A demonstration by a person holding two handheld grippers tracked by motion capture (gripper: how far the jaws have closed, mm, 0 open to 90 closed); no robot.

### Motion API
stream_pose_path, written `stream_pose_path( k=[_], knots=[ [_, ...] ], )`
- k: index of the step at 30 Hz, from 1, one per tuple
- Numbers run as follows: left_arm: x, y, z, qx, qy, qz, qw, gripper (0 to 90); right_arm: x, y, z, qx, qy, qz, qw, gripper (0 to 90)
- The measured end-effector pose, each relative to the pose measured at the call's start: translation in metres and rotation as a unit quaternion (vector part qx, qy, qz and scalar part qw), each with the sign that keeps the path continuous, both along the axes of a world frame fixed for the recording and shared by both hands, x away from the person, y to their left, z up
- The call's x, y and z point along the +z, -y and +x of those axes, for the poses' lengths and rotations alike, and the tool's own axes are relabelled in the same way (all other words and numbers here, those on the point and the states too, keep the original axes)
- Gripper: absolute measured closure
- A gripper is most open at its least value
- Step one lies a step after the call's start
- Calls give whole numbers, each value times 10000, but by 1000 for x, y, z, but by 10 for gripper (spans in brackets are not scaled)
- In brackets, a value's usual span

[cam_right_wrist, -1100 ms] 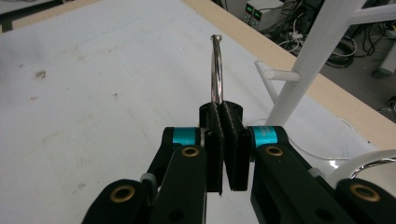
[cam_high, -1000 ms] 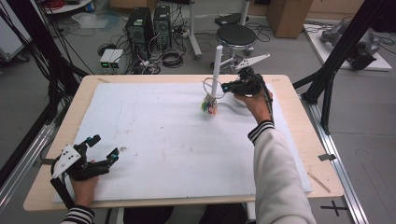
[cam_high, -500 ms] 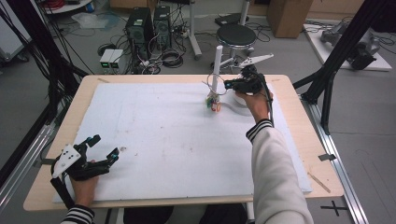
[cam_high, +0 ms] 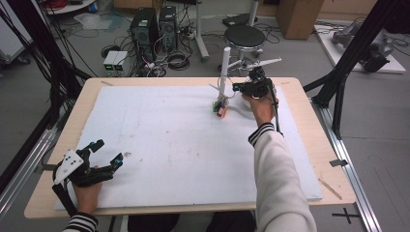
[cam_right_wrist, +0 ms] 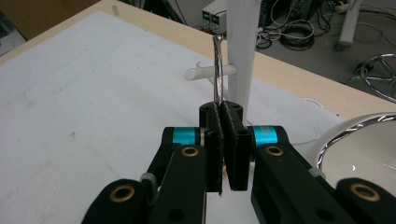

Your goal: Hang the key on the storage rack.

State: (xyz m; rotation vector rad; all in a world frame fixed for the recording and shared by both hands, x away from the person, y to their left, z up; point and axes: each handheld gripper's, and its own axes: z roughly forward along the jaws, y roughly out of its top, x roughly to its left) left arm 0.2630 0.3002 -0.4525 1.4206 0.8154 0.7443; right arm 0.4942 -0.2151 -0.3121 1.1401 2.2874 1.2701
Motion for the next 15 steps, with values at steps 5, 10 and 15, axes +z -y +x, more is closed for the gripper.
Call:
stream_pose_path(
  k=[5, 10, 15],
  knots=[
    [0, 0, 0, 2, 8, -9, 10000, 106, -3, 0, 0, -101, -4, -38, 9999, 884],
    [0, 0, 0, -1, 12, -1, 10000, 106, -7, 0, 1, -115, -70, -73, 9999, 883],
    [0, 0, 0, -4, 10, -2, 10000, 106, -10, -2, 3, -171, -170, -63, 9997, 883]
  ],
)
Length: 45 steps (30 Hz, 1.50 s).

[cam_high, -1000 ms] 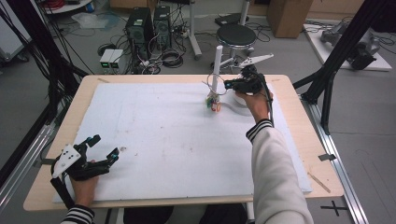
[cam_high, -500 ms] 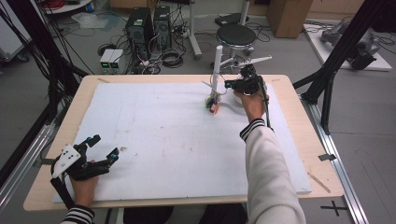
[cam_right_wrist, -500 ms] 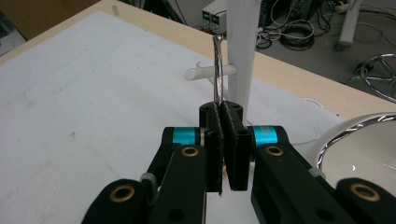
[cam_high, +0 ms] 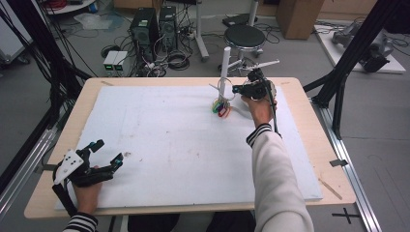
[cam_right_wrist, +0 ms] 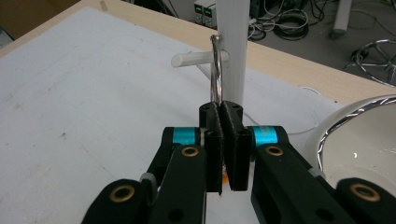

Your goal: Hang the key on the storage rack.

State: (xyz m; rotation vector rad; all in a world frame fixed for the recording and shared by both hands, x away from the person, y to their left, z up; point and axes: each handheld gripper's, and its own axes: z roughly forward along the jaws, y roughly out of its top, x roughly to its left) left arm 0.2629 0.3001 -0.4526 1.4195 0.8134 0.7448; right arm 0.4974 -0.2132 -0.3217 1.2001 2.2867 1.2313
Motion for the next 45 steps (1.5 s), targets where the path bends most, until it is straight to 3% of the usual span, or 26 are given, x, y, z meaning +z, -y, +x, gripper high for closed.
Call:
stream_pose_path(
  k=[7, 18, 25, 26, 28, 32, 36, 38, 39, 40, 45],
  knots=[
    [0, 0, 0, 3, 6, 2, 10000, 106, -4, -5, 3, -40, -65, 0, 10000, 881],
    [0, 0, 0, 2, 14, -9, 10000, 106, -5, -5, 3, -52, 8, -68, 10000, 861],
    [0, 0, 0, 11, 27, -1, 10000, 106, -2, -5, 0, -46, 41, -185, 9998, 754],
    [0, 0, 0, 7, 28, 2, 10000, 106, -1, -5, -5, -13, 232, -219, 9995, 692],
    [0, 0, 0, 9, 23, -4, 10000, 106, -1, -4, -8, -3, 281, -250, 9993, 658],
    [0, 0, 0, 18, 28, 1, 10000, 106, 4, -3, -19, -32, 226, -309, 9993, 360],
    [0, 1, 0, 23, 27, -16, 10000, 106, 13, 1, -31, 43, 311, -239, 9992, 104],
    [0, 1, 0, 12, 32, -2, 10000, 106, 19, 4, -39, 136, 428, -228, 9987, 85],
    [0, 1, 0, 11, 37, -2, 10000, 106, 20, 6, -44, 187, 533, -182, 9982, 7],
    [0, 1, -1, -5, 43, 32, 10000, 106, 21, 11, -56, 289, 691, -52, 9972, 9],
    [0, 1, -1, -5, 46, 35, 10000, 106, 13, 23, -77, 437, 873, 90, 9952, 8]
  ],
)
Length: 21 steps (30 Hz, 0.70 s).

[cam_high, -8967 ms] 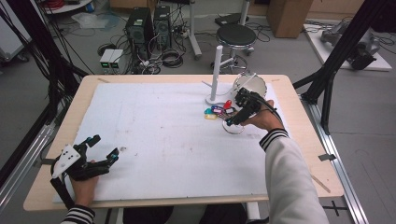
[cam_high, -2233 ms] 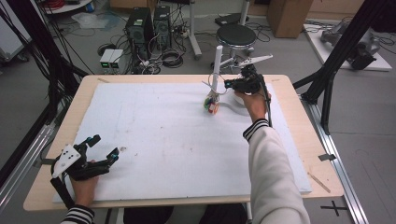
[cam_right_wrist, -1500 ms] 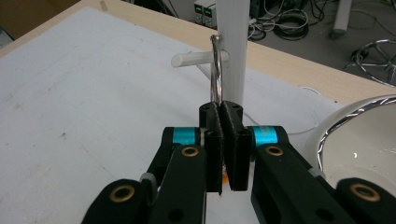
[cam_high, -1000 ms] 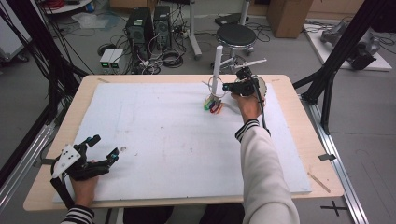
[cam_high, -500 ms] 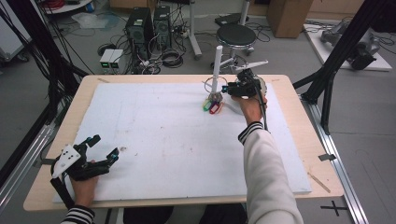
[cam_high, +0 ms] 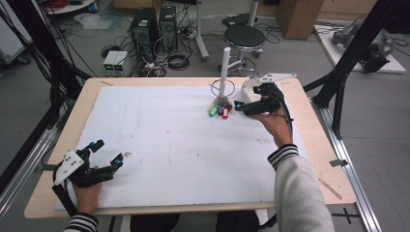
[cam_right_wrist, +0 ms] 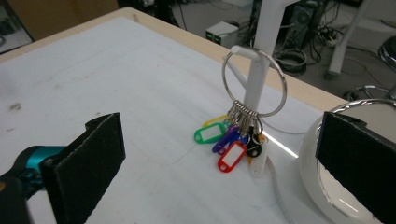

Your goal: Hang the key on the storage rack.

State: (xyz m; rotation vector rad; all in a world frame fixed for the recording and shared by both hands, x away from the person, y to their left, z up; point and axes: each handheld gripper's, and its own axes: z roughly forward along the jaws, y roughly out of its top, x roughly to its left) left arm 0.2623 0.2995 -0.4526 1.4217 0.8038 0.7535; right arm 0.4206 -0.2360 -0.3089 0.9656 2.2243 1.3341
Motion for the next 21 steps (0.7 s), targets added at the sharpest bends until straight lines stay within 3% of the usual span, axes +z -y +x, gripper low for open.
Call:
stream_pose_path(
  k=[1, 7, 12, 13, 16, 21],
  knots=[
    [0, 0, 0, 1, 2, 2, 10000, 106, -7, 8, -10, 150, 78, 118, 9998, 8],
    [0, 1, 0, 25, 9, 2, 10000, 106, -27, 27, -37, 406, 361, 374, 9978, 9],
    [0, 0, 0, -3, 15, 11, 10000, 106, -47, 45, -56, 433, 665, 697, 9944, 9],
    [0, 1, 0, -5, 19, 11, 10000, 106, -57, 51, -61, 418, 733, 817, 9931, 9],
    [0, 1, 0, -7, 21, 17, 10000, 106, -66, 55, -66, 403, 785, 928, 9918, 9],
    [0, 1, 0, -13, 20, 20, 10000, 106, -91, 63, -80, 392, 980, 1224, 9869, 9]
  ],
)
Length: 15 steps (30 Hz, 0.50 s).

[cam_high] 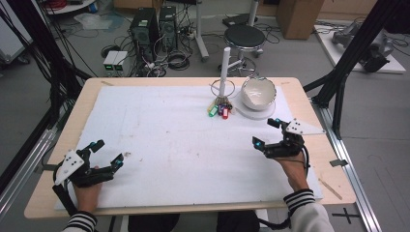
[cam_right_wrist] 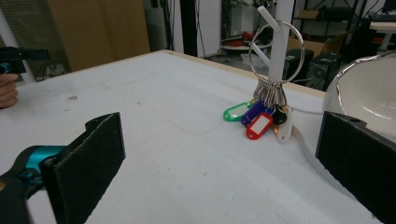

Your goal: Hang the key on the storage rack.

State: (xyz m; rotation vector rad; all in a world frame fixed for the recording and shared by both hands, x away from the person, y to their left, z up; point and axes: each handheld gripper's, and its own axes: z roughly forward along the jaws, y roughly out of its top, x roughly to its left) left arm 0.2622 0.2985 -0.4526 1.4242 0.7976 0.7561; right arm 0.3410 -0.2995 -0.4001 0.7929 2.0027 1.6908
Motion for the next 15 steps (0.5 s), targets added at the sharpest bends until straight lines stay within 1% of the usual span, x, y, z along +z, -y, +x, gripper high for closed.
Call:
stream_pose_path(
  k=[1, 4, 5, 7, 8, 14, 15],
  knots=[
    [0, 0, 0, -6, -4, -10, 10000, 106, -4, 2, -3, -30, -10, 30, 10000, 9],
    [0, 0, 0, -6, 2, -1, 10000, 106, -18, 7, -8, -52, 56, 117, 9999, 9],
    [0, 0, 0, -7, -7, -9, 10000, 106, -22, 8, -11, -60, 48, 180, 9998, 9],
    [0, 0, 0, -6, -7, -10, 10000, 106, -29, 11, -16, -65, 135, 344, 9993, 9],
    [0, 0, 0, -7, -7, -6, 10000, 106, -33, 11, -17, -73, 164, 375, 9991, 9],
    [0, 0, 0, -3, -12, -15, 10000, 106, -48, 8, -20, -64, 68, 147, 9998, 9],
    [0, 0, 0, -9, 3, -2, 10000, 106, -48, 7, -20, -113, 126, 146, 9997, 9]
  ],
)
